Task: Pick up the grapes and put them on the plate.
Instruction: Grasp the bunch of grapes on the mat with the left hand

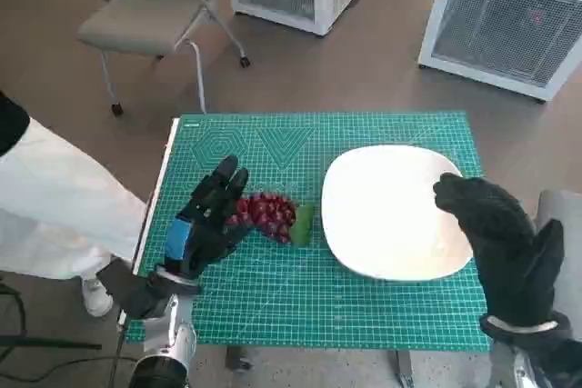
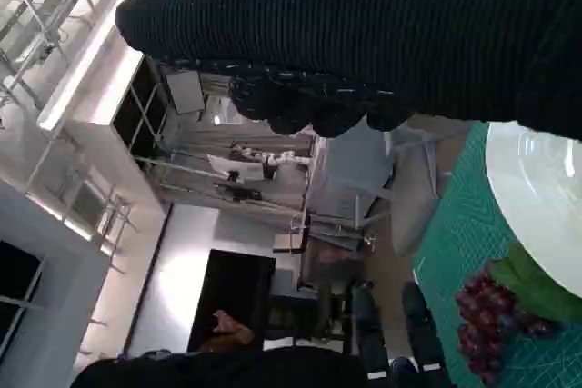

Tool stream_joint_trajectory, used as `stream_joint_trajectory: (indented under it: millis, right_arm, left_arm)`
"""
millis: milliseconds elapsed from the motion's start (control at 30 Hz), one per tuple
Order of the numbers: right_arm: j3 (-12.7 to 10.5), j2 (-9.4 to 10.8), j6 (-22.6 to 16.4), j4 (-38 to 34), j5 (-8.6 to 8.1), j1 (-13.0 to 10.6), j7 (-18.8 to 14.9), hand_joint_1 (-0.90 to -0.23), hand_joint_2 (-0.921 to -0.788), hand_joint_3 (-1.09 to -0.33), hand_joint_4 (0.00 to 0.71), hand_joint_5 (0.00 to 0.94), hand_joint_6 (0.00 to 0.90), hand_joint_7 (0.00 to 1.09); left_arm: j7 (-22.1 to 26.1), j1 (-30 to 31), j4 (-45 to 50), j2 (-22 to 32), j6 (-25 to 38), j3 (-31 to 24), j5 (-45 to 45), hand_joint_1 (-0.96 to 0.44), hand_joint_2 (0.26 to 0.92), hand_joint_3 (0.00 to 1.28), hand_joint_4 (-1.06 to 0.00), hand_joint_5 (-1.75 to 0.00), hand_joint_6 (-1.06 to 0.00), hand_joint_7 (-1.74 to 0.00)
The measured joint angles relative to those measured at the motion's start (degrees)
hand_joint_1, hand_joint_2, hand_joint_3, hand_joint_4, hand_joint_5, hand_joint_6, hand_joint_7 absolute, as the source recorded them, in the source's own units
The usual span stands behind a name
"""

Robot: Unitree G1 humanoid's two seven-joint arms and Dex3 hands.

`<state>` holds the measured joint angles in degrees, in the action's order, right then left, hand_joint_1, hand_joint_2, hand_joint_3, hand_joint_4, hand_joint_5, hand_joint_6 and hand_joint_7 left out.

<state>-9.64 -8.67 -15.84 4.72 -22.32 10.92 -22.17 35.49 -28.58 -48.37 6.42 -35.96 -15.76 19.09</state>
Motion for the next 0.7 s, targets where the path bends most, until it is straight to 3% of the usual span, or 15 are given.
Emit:
stream_joint_trajectory:
  millis: [700]
  right_arm:
    - [0.12, 0.01, -0.17, -4.26, 0.32, 3.63, 0.0, -0.339, -0.921, -0.629, 0.37, 0.887, 0.17, 1.07]
  left_arm:
    - [1.27, 0.17, 1.62, -0.07, 0.6, 0.3, 0.15, -0.41, 0.921, 0.07, -0.24, 0.0, -0.37, 0.0]
